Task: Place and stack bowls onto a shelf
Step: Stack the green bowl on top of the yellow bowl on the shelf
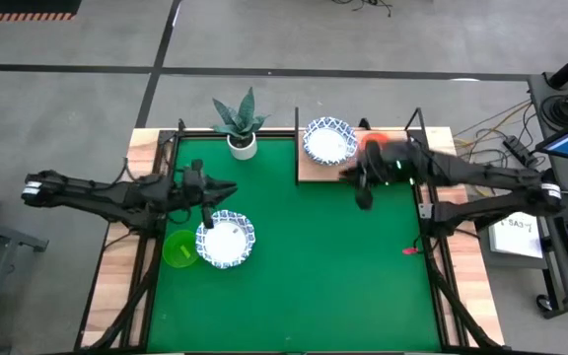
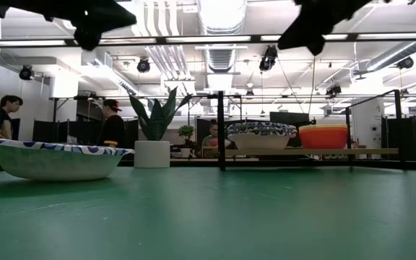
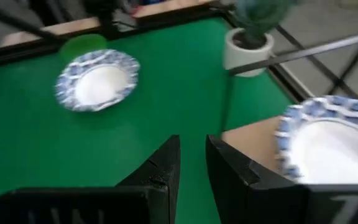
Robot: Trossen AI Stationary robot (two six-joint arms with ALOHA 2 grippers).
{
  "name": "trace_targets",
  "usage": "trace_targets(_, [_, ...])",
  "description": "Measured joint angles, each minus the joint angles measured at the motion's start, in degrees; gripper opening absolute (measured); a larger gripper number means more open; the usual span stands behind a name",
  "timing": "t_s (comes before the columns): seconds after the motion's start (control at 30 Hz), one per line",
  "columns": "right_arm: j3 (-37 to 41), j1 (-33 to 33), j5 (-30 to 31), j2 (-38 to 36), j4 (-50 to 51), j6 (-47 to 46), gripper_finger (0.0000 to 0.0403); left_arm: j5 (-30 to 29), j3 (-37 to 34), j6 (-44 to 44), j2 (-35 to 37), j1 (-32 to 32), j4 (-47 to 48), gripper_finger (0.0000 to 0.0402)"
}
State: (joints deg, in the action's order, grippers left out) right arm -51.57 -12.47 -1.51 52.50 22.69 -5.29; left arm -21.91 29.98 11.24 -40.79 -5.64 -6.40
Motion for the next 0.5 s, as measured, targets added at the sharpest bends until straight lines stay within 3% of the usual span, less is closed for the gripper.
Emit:
trace_targets(0.1, [4.88, 8.25, 4.6, -3.59, -2.91, -1.16, 0.0066, 0.53, 3.51, 9.87, -2.91, -0.09, 8.18, 0.004])
trace_targets(0.3, [9.65, 21.3, 11.1, -7.34, -5.58, -1.68, 0.0066, 2.64, 17.3, 25.12, -12.63, -2.26, 33.9, 0.0039])
trace_targets(0.5, [11.27, 30.41, 16.12, -7.91, -7.99, -0.77, 0.0066, 16.41, 32.63, 28.56, -25.97, -6.82, 62.28, 0.004])
